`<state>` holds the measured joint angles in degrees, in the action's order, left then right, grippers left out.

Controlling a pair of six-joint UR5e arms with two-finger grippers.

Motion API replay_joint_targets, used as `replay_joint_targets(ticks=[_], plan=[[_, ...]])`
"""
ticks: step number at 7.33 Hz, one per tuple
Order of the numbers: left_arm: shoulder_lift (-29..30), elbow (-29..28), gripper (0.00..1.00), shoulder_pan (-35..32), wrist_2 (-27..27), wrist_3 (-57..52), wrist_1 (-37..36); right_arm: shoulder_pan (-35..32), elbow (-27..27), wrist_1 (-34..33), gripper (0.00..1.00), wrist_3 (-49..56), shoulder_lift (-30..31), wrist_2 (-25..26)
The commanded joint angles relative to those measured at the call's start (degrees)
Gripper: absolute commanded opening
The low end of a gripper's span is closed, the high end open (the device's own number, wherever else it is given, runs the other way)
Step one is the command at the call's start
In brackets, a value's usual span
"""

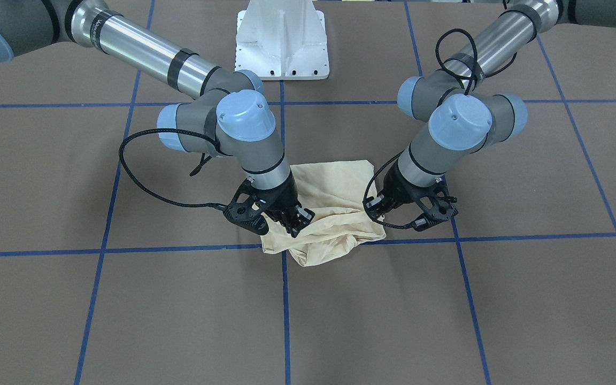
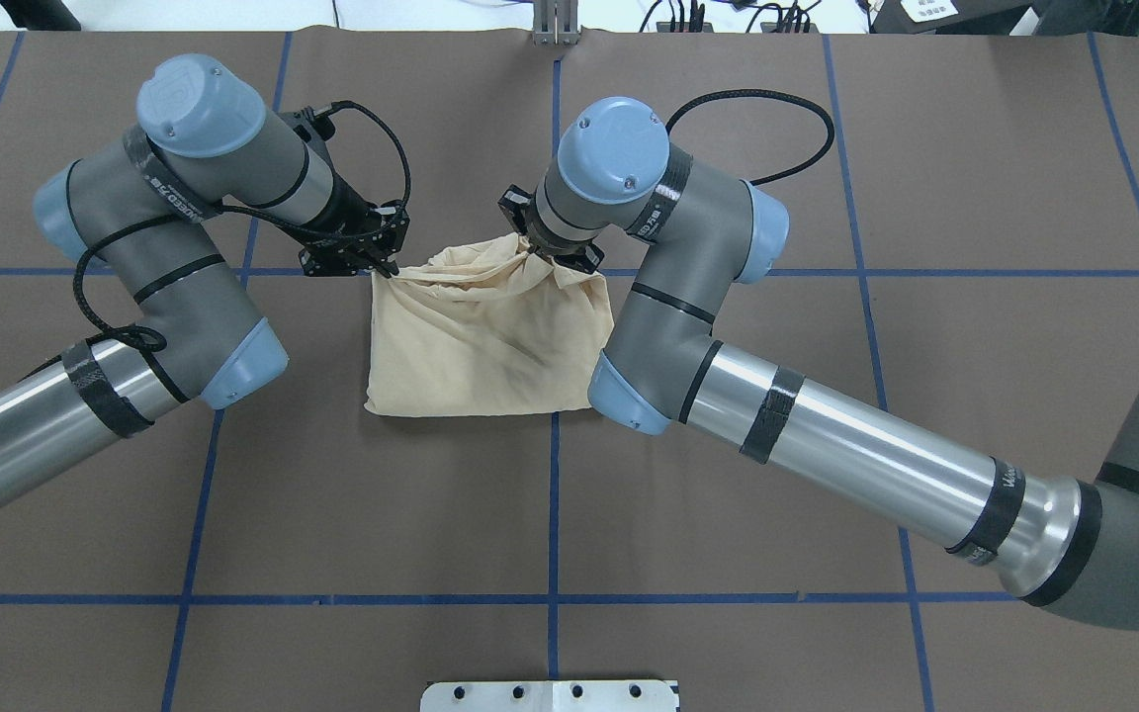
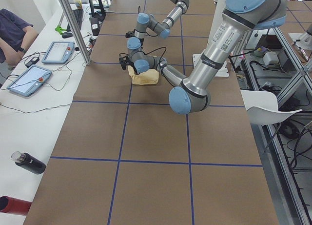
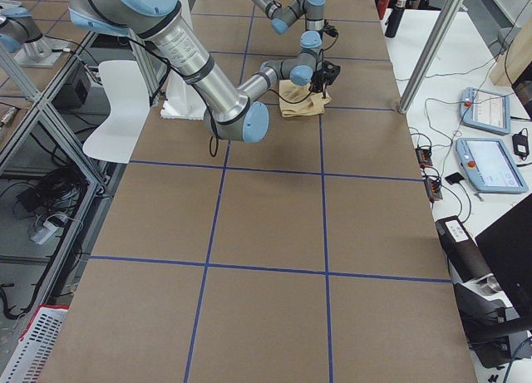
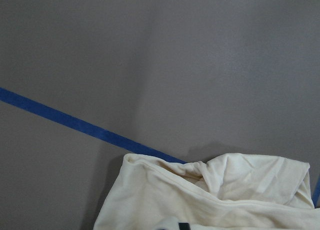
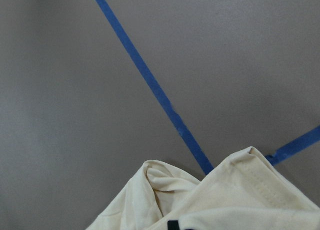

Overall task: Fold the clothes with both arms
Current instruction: 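Lower the folded edge onto the far end and open both grippers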

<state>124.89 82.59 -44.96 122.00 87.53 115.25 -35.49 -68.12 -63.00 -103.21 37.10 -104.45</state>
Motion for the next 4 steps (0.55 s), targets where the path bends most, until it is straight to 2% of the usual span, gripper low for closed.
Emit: replay_joint_targets(ticks=[1,4], plan=[[0.0,-0.1,0.99,-0.3,0.1,-0.3,0.4,-0.5,0.1,0.1,0.99,0.0,0.0,0.0],[-0.9,0.0,1.0,-4.9,0.7,-5.3,0.5,-2.8,0.3,0.4,1.0,3.0,0.0,-1.9]])
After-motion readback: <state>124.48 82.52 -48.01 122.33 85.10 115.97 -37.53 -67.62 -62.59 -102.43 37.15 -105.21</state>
